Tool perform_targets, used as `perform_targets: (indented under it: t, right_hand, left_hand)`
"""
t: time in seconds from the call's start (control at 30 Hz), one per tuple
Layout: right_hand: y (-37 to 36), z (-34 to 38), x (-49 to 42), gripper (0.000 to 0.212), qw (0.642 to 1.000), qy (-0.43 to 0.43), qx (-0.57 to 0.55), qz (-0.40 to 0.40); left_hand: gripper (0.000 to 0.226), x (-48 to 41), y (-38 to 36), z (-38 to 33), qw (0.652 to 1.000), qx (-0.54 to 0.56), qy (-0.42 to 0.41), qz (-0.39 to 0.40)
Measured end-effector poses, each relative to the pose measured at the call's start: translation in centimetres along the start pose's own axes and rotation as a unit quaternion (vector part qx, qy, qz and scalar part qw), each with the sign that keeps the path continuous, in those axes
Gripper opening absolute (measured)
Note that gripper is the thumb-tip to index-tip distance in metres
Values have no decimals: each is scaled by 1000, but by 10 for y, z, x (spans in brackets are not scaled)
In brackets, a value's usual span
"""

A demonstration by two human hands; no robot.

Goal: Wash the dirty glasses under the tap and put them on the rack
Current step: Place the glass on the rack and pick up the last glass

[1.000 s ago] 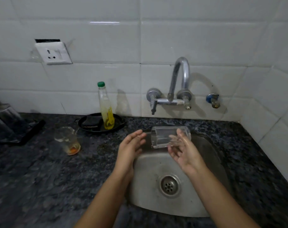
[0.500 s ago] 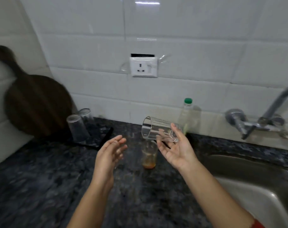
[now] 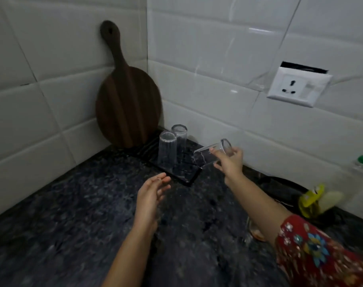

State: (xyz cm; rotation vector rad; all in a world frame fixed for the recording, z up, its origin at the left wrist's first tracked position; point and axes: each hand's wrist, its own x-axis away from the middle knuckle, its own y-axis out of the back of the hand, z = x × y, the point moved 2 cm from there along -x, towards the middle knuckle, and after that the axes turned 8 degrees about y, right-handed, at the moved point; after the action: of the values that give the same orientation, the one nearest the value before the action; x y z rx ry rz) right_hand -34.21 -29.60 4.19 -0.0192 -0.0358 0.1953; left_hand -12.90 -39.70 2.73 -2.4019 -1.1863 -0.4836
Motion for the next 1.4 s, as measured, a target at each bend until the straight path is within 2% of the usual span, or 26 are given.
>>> perform_targets:
  t: [0.1, 0.23, 0.33, 0.5, 0.7, 0.83, 1.0, 1.07, 1.2, 1.3, 1.4]
  right_hand:
    - [-21, -10, -26, 65, 988, 88, 126, 21]
    - [-40, -14, -43, 72, 949, 171, 247, 94]
    - [-47, -21, -51, 72, 928, 198, 296, 111]
    - [-55, -23, -55, 73, 919, 197, 321, 115]
    - [-59, -23, -56, 74, 917, 197, 322, 126]
    - [-61, -25, -55, 73, 913, 172, 333, 163]
    - [-44, -16, -44, 77, 943, 95, 275, 164]
    - [-27, -6, -26, 66, 963, 67, 207, 159]
    - [30, 27, 34, 15, 975, 63, 112, 183]
    - [84, 42, 73, 9, 975, 102, 105, 166]
    - [139, 39, 98, 12, 978, 152, 112, 85]
  left_hand:
    - [23, -13, 5, 5, 1000, 0, 11, -7]
    - [23, -24, 3, 12, 1000, -10, 23, -12]
    - [22, -26, -1, 13, 1000, -16, 25, -6]
    - [22, -30, -5, 17, 999, -20, 27, -3]
    - [22, -31, -6, 17, 1000, -18, 20, 1]
    - [22, -30, -8, 17, 1000, -18, 19, 0]
    - [22, -20, -12, 16, 1000, -10, 8, 7]
    - [22, -13, -15, 15, 1000, -11, 4, 10]
    - [23, 5, -30, 18, 999, -24, -4, 36]
    - [23, 23, -49, 26, 997, -41, -9, 70]
    - [23, 43, -67, 39, 993, -58, -2, 103]
